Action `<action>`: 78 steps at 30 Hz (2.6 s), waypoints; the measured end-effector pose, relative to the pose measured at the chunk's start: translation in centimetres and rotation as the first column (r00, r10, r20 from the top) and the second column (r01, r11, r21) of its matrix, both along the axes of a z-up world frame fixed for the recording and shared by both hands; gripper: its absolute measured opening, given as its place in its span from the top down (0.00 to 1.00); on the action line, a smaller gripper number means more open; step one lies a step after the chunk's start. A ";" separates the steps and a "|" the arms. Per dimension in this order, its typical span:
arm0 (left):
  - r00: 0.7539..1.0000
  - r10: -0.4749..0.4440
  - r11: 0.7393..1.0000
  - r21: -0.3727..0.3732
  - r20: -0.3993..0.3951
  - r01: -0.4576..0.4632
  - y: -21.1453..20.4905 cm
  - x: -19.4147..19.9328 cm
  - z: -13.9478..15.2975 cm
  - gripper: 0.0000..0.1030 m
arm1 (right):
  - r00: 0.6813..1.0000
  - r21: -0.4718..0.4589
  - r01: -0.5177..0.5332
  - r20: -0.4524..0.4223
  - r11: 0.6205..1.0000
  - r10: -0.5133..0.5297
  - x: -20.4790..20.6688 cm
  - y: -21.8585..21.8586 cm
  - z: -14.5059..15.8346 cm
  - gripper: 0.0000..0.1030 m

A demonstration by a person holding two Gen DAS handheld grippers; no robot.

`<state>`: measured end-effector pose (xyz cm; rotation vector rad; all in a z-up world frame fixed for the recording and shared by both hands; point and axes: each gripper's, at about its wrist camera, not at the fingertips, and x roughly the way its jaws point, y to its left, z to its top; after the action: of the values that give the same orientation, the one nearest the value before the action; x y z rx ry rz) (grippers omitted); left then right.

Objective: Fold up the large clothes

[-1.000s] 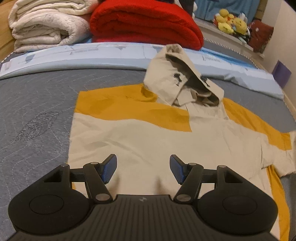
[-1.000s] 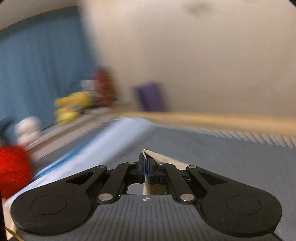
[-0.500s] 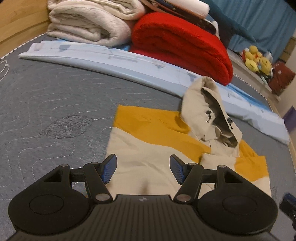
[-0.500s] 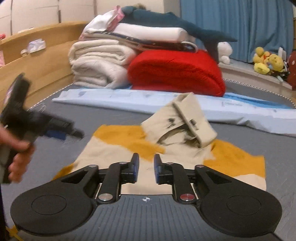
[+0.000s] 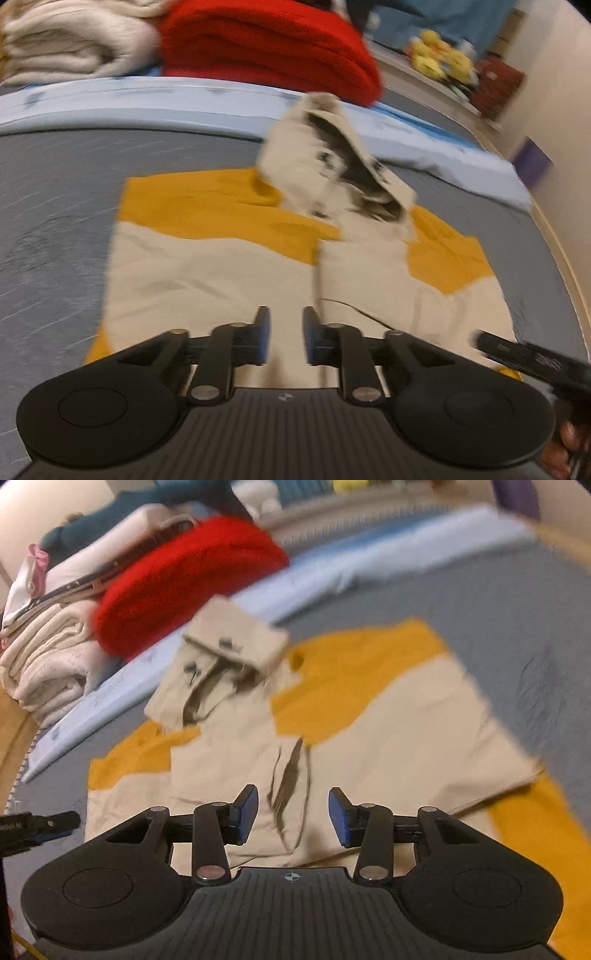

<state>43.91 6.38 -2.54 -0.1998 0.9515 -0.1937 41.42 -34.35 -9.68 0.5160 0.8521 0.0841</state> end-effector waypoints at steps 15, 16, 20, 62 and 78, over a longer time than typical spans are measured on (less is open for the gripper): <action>0.979 -0.200 0.976 -0.096 -0.045 0.195 -6.0 0.2 -3.1 0.82 | 0.984 0.220 0.086 -0.170 0.972 -0.048 2.3 0.5 -4.2 0.98; 0.978 -0.206 0.975 -0.099 -0.045 0.201 -6.2 0.1 -3.1 0.79 | 0.990 0.228 0.069 -0.137 0.971 -0.038 2.2 0.8 -3.7 0.99; 0.971 -0.239 0.966 -0.109 -0.023 0.235 -7.1 -0.2 -2.9 0.48 | 1.000 0.254 -0.028 0.011 0.967 0.026 1.8 1.9 -0.9 1.00; 0.803 0.588 0.808 0.020 -0.100 -0.589 9.1 -0.4 -2.1 0.70 | 0.955 -0.026 0.266 -0.128 0.964 -0.267 0.8 -0.7 -1.2 0.71; 0.791 0.569 0.813 0.010 -0.224 -0.582 9.9 0.1 -5.6 1.00 | 0.963 -0.020 0.198 -0.182 0.980 -0.199 1.6 0.2 -2.0 0.67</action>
<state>43.98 16.30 -8.18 -0.5688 1.0603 0.3770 43.04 -34.17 -11.69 0.6119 0.9748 -0.1504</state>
